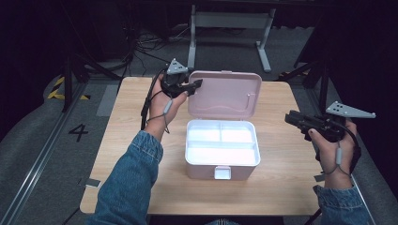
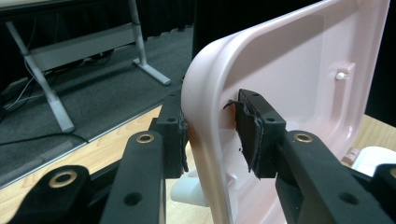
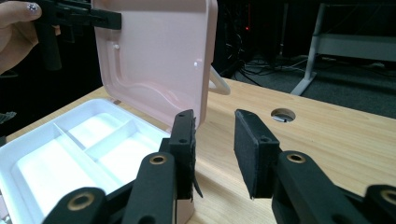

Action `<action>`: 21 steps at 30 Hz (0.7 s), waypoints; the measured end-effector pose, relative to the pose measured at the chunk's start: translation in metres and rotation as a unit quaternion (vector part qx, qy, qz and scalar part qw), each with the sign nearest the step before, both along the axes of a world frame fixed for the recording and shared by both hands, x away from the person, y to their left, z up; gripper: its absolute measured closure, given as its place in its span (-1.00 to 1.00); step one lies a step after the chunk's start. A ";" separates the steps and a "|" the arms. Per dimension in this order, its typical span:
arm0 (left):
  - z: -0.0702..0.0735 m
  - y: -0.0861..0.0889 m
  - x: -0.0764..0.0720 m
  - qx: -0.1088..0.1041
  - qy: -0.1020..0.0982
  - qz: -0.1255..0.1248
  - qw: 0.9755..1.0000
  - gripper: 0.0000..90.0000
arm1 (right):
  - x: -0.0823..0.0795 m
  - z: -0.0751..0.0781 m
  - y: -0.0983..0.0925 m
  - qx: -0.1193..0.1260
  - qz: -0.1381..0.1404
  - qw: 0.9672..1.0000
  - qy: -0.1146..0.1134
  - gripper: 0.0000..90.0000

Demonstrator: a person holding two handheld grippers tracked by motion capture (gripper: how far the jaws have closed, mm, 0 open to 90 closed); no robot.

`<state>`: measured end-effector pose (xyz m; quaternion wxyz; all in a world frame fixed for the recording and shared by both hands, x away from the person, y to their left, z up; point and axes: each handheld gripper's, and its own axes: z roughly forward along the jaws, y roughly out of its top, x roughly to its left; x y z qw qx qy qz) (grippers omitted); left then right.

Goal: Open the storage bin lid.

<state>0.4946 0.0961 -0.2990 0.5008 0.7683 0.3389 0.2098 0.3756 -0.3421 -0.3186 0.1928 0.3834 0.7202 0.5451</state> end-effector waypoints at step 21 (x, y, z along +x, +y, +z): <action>-0.025 0.002 0.031 0.028 0.016 0.037 0.999 0.53 | 0.004 -0.005 0.001 0.001 0.005 1.000 0.015 0.46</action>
